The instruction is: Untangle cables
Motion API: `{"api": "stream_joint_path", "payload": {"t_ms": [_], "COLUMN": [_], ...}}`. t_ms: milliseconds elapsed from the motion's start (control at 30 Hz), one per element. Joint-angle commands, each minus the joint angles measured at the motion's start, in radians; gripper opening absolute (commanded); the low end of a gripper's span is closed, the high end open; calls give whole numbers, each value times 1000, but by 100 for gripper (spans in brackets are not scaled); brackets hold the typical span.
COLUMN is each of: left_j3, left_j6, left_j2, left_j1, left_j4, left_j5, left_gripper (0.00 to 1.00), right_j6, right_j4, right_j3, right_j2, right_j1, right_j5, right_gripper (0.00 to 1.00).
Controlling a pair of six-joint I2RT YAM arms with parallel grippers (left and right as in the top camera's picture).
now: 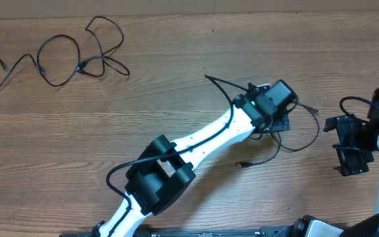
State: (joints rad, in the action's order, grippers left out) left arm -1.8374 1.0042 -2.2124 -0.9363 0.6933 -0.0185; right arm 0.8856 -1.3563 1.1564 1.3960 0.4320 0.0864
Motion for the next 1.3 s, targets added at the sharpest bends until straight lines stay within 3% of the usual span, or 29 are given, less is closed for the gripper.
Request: {"api": "stream_joint_path", "payload": {"t_ms": [0,467,567,633,767,867,1267], "left_j3": [10,10,10,10,10,10,-6], "left_j6": [-27,-209,-234,-248,-275,-291,-310], "left_j2": [-13,-134,-138,-138,-138,-138,-7], "left_j1": [-7,-22,-23,-23,-23,-18,82], "left_j4": [-43,-120,-123,-128,-125,-108,105], "left_j5": [110,104,104,104,105,104,169], "left_gripper": [81,83,68,49,28,4,6], "right_j6": [-4,-4,-4,-4,-5,-7,-140], "right_j4": [0,0,-1,-1,-9,-24,16], "right_j3": [19,18,15,14,14,14,8], "right_j2": [-9,-9,-9,-9,-9,-9,-9], "right_j1": [4,4,4,4,4,4,-14], "right_j5": [5,5,5,5,5,5,10], "right_gripper": [100,100,100,100,100,100,100]}}
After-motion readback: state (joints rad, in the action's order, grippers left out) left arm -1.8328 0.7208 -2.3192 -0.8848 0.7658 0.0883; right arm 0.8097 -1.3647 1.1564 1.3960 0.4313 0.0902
